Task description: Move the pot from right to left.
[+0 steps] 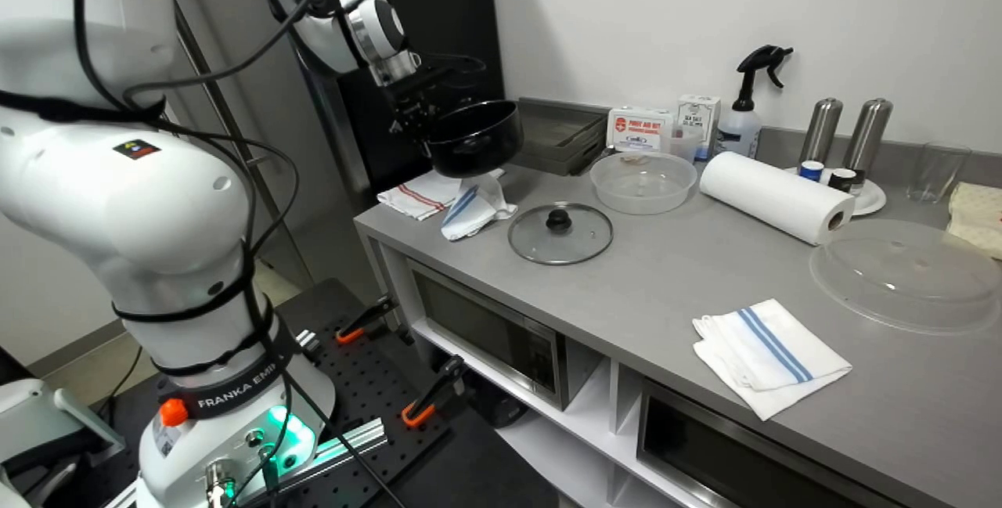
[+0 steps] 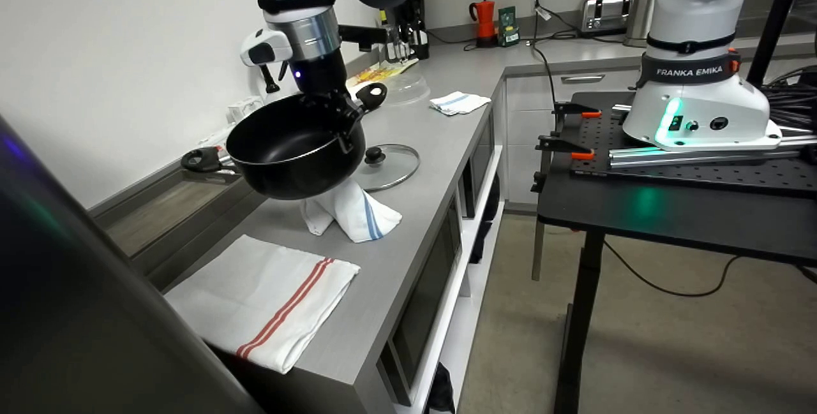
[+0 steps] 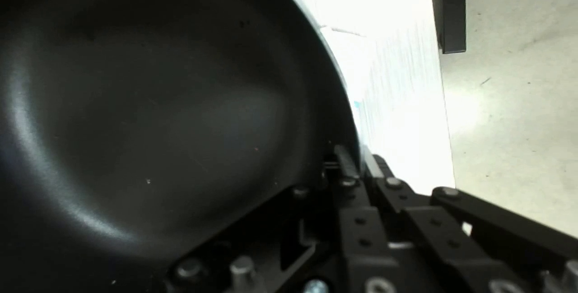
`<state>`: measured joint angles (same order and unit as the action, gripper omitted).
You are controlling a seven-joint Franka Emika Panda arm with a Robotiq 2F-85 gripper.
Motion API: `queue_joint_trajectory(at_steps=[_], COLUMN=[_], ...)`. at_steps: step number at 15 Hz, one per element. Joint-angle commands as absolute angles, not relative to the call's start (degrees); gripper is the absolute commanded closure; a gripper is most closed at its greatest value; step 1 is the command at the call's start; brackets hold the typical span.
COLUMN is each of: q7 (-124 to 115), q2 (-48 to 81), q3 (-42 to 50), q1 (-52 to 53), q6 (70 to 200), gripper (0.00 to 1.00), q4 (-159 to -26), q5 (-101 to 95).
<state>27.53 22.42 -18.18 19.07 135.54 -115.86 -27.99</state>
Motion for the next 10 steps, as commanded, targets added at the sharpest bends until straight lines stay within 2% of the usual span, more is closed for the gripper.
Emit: queue_joint_trajectory(at_steps=[1,10], q7=[31.7,35.4], q2=[21.1,22.9], q3=[-19.8,-20.3], q1=[18.9,19.2], q6=[135.4,135.6], gripper=[0.99,0.96], q4=[-116.1,-116.2], q5=[-25.9,-22.5])
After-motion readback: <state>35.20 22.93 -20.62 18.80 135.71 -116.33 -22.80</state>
